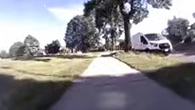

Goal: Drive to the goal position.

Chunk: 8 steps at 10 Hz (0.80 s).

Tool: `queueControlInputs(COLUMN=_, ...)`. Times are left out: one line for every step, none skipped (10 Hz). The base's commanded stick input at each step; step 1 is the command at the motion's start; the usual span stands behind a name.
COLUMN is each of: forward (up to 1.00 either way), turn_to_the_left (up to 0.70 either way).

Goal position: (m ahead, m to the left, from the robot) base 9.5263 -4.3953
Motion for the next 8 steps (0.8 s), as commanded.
queueControlInputs(forward=0.07, turn_to_the_left=0.0)
queueControlInputs(forward=0.07, turn_to_the_left=0.0)
queueControlInputs(forward=0.07, turn_to_the_left=0.0)
queueControlInputs(forward=0.07, turn_to_the_left=0.0)
queueControlInputs(forward=0.08, turn_to_the_left=0.0)
queueControlInputs(forward=0.07, turn_to_the_left=0.0)
queueControlInputs(forward=0.07, turn_to_the_left=0.0)
queueControlInputs(forward=0.07, turn_to_the_left=0.0)
